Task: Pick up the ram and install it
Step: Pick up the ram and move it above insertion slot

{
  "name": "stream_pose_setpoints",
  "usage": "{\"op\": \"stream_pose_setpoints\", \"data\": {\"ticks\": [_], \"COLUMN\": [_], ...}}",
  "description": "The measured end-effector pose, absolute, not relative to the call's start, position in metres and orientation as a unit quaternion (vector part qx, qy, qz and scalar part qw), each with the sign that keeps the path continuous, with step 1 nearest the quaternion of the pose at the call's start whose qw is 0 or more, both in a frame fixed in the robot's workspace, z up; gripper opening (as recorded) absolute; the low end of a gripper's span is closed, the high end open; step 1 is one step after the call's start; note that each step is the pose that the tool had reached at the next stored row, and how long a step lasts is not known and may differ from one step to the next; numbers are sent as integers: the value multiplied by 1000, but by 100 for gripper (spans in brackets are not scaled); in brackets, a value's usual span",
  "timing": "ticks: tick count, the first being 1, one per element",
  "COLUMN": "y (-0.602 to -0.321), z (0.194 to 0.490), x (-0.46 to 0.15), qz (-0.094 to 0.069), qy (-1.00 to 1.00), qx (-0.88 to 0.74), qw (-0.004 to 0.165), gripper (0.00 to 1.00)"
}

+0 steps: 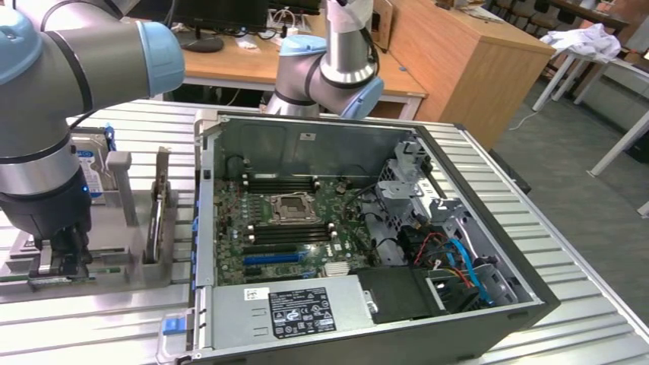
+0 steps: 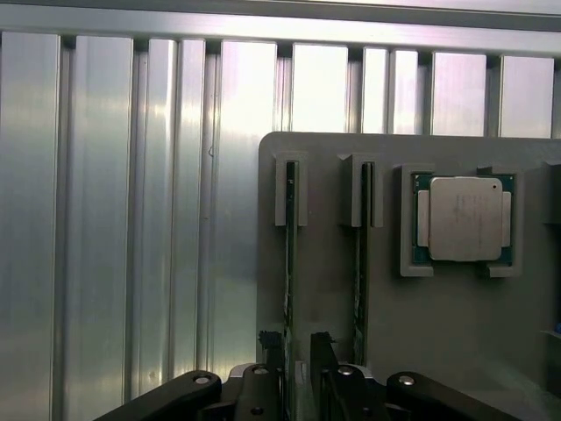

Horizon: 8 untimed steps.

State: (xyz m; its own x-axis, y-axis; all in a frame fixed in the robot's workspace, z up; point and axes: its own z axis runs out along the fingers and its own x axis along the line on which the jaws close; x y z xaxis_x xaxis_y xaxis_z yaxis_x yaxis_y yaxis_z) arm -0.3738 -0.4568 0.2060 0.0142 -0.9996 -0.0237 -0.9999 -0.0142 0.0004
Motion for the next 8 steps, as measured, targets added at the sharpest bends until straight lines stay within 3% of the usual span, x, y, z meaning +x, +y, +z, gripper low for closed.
{"op": "stream_pose_setpoints", "data": {"ticks": [8], "y": [-457], "z": [206], "x": [-374], "qz": [9], "qy": [702], "qx": [-712], "qw": [8], "gripper": [27]}}
